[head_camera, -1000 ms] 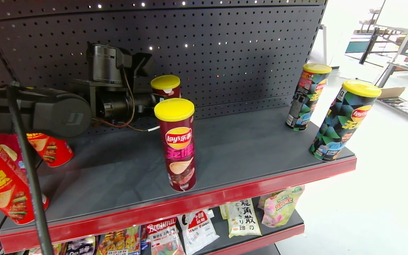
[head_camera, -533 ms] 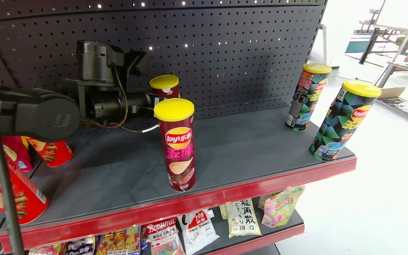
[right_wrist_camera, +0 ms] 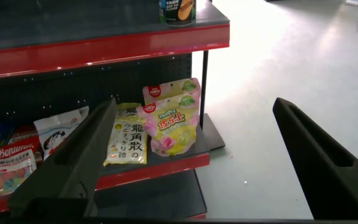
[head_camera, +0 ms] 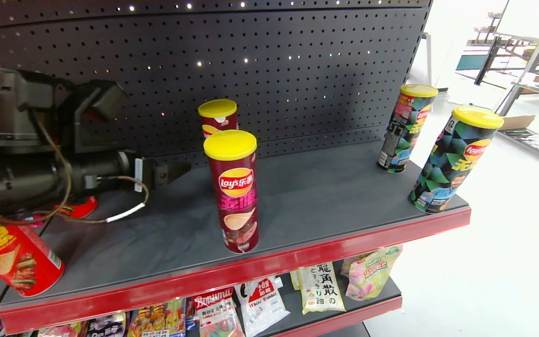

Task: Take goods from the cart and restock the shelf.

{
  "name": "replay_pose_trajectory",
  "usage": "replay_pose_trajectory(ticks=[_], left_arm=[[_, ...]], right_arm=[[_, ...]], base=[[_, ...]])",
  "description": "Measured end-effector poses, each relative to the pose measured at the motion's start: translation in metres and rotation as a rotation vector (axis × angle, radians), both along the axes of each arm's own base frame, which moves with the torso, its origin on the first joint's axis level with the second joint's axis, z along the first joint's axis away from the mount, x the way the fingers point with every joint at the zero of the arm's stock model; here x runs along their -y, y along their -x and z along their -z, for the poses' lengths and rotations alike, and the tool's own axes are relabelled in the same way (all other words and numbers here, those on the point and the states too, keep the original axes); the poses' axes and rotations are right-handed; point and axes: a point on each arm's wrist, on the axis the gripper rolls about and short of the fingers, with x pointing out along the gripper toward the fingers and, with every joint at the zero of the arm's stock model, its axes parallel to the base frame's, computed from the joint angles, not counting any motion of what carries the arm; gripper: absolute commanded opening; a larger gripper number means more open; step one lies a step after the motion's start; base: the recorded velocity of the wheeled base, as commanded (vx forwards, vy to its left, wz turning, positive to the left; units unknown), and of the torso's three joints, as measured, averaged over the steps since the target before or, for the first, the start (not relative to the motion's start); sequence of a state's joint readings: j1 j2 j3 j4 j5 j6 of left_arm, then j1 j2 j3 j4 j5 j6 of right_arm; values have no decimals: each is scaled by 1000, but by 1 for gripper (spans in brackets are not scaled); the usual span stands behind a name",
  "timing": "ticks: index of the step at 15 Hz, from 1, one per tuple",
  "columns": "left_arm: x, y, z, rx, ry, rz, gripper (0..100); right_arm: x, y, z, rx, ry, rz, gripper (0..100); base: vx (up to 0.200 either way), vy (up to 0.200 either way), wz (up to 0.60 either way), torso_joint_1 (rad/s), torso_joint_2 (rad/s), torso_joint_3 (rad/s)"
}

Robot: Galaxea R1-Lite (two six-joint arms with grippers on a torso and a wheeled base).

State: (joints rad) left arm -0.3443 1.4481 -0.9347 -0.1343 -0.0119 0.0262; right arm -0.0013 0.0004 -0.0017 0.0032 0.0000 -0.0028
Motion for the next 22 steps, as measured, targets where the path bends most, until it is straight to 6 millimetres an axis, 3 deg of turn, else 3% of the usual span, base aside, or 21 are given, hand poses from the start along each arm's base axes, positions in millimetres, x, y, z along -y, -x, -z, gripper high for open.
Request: replay_pose_trajectory(ticks=[3,5,9,11,16,22], left_arm=[[-21,57,-11,6,4,0,100],[-36,99,-8,46,20,-2,100],[-65,165,19,112,79,-84,100],[-74,192,44,129,110,-137,100],[-85,227,85,201,121,-287,100],[-89,236,99,204,94,-411,100]], right_arm=[[0,0,0,0,0,0,100],[0,0,0,0,-1,0,100],[0,0,0,0,0,0,100],[0,0,0,0,0,0,100],[0,0,0,0,0,0,100],[0,0,0,0,0,0,100]], base=[[0,0,0,0,0,0],[0,0,0,0,0,0],[0,0,0,0,0,0],[0,0,0,0,0,0],[0,0,0,0,0,0],[0,0,0,0,0,0]])
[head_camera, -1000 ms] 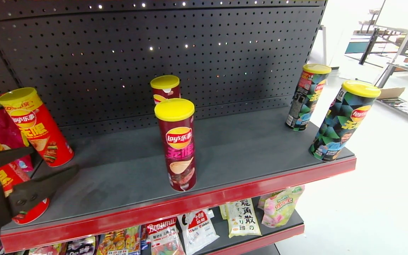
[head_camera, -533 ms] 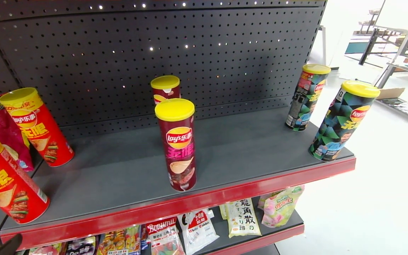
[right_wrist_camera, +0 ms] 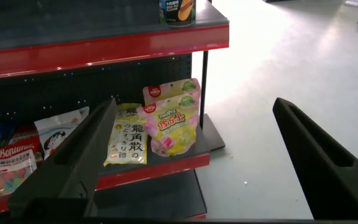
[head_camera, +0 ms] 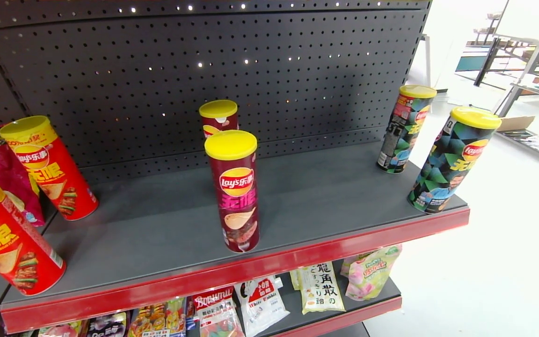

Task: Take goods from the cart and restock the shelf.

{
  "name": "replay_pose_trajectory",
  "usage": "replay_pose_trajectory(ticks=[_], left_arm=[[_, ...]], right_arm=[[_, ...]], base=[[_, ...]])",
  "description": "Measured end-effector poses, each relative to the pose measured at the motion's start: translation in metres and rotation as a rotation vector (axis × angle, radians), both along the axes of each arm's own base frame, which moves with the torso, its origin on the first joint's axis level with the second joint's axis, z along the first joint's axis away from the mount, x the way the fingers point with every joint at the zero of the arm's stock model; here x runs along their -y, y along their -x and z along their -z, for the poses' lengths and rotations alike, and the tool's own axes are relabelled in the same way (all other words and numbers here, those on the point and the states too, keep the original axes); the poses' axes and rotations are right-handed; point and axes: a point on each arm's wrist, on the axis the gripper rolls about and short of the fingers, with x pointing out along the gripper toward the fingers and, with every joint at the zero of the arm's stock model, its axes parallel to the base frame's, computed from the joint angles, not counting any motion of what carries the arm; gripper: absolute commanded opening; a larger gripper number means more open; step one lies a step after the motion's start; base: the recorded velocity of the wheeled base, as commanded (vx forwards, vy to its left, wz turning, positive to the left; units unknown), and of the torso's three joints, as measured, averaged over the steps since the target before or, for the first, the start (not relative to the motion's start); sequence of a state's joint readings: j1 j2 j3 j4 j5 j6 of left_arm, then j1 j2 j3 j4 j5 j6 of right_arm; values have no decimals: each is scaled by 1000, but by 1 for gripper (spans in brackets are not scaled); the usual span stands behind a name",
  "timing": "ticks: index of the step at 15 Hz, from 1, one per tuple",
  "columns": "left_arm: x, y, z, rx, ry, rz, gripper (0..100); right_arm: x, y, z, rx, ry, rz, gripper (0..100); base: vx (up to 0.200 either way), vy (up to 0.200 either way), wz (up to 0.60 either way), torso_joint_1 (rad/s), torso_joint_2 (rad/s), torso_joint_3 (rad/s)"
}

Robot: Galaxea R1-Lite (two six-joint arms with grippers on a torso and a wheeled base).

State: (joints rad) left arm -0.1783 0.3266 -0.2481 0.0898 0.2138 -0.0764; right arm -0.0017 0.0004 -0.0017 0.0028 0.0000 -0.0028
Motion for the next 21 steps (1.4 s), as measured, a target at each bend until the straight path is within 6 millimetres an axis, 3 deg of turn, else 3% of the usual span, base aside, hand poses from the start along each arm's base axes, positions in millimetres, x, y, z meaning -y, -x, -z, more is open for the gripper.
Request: replay_pose_trajectory(ticks=[3,7,17,21], left_arm=[[-1,4,9,0,4,-32,100],[-3,19,36,-69,-8,-59,100],[3,28,40,-31,4,-277,100],[3,27,46,-39,5,-270,100]], right_arm=[[0,0,0,0,1,0,100],[0,0,0,0,0,0,100],[0,0,0,0,6,-2,100],[0,0,0,1,7,-1,100]], base=[[0,0,0,0,0,0],[0,0,0,0,0,0],[0,0,0,0,0,0],[0,0,600,1,2,0]])
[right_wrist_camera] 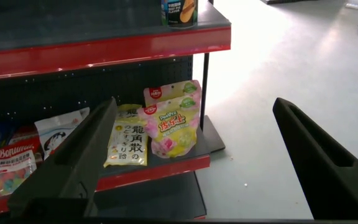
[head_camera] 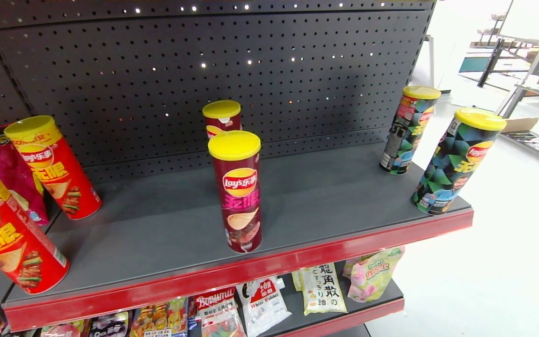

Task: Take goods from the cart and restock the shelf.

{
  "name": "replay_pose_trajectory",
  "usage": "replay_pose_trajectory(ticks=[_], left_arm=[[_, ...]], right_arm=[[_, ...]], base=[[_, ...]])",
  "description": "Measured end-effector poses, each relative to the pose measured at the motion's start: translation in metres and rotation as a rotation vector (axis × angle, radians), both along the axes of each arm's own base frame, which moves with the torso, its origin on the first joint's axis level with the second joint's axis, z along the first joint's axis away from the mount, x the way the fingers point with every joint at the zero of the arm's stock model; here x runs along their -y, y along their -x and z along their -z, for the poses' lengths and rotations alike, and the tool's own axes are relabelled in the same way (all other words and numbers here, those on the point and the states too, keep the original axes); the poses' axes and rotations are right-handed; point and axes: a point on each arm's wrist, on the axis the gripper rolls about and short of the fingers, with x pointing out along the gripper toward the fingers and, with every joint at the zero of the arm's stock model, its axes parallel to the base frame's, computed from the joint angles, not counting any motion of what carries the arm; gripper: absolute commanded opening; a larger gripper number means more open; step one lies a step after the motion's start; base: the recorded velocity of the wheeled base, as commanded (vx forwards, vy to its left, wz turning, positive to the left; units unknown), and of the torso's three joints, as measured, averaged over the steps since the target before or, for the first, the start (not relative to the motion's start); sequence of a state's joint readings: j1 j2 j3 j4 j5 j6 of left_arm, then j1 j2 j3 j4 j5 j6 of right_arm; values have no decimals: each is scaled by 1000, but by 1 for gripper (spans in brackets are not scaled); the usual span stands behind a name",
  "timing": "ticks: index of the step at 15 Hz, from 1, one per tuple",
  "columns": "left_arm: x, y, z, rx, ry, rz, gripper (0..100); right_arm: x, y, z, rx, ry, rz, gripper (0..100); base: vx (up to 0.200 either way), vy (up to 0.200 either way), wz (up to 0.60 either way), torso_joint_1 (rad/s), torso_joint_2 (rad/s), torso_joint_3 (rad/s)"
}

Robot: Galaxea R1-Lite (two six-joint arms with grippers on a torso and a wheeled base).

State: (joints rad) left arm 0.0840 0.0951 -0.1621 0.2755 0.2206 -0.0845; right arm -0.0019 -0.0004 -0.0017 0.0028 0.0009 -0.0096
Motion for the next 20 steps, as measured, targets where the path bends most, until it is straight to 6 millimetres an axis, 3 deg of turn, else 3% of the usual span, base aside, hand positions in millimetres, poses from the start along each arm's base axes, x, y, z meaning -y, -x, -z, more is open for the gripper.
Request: replay_pose_trajectory(ticks=[2,9,12,13,16,18,20], left_arm=[[0,-1,2,-2,3,10,100],[1,-6,4,51,2,81,100],[3,-12,3,183,-3,183,100],[3,-14,7,174,-3,205,100],[4,-14,16,108,-38,219,100],[4,-14,17,101,-55,222,100],[4,-14,17,100,-56,221,100]], right_arm=[[0,0,0,0,0,-1,100],[0,0,0,-3,1,-19,100],[-2,1,-5,12,30,-104,100],[-2,2,-15,29,26,-118,100],[-3,-3,-74,44,21,-200,100],[-6,-32,-111,-42,72,-316,100],[-14,-65,-131,-135,126,-452,100]], base=[[0,0,600,10,0,0],[0,0,0,0,0,0],[0,0,0,0,0,0],[0,0,0,0,0,0],[0,0,0,0,0,0],[0,0,0,0,0,0],[0,0,0,0,0,0]])
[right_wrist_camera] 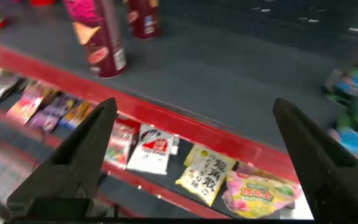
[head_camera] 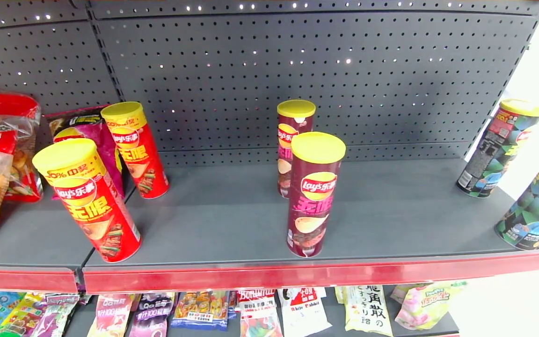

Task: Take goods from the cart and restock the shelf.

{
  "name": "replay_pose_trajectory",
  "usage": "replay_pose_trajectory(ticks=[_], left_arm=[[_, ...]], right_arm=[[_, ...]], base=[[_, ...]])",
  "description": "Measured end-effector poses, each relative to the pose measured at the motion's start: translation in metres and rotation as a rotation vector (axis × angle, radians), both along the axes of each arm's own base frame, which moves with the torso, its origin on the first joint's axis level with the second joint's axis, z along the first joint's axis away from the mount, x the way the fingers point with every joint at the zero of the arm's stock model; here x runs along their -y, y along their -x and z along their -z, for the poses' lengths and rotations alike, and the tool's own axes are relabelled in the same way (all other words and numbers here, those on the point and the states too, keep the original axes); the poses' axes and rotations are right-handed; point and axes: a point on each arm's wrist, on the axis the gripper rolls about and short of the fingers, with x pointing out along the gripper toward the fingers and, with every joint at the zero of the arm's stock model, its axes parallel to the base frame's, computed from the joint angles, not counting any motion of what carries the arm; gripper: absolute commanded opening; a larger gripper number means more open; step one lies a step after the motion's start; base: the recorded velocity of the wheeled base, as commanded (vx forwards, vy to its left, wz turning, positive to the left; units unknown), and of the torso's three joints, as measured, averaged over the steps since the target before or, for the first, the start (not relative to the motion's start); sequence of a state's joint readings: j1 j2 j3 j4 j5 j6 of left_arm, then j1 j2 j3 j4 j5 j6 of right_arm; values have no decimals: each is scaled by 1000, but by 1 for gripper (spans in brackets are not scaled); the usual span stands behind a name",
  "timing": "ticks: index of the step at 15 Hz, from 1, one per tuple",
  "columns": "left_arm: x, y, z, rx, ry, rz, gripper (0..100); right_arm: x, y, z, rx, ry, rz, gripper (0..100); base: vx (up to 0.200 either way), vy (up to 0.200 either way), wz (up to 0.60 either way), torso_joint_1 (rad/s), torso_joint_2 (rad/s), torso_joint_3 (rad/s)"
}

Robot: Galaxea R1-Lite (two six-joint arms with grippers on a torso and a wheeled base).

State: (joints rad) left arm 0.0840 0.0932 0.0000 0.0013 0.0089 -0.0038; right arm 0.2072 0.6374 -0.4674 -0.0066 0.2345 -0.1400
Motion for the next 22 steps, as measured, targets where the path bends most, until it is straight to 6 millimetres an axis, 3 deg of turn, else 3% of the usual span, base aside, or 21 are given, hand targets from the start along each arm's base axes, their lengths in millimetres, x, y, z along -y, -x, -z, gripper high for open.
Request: replay_pose_trajectory(ticks=[4,11,16,22], left_arm=[[0,0,0,-1,-4,0,100],[0,0,0,-1,-4,0,100],[0,0,0,-1,-4,0,100],[0,0,0,-2,-4,0,100]], right_arm=[[-37,-60,-13,-153,116,-146,100],[-82,-134,12,-330,153,-93,100],[-95,-159,36,-424,196,-69,100],[-121,-180,39,-440,204,-110,100]], base=[[0,0,0,0,0,0],[0,0,0,0,0,0],[0,0,0,0,0,0],[0,0,0,0,0,0]])
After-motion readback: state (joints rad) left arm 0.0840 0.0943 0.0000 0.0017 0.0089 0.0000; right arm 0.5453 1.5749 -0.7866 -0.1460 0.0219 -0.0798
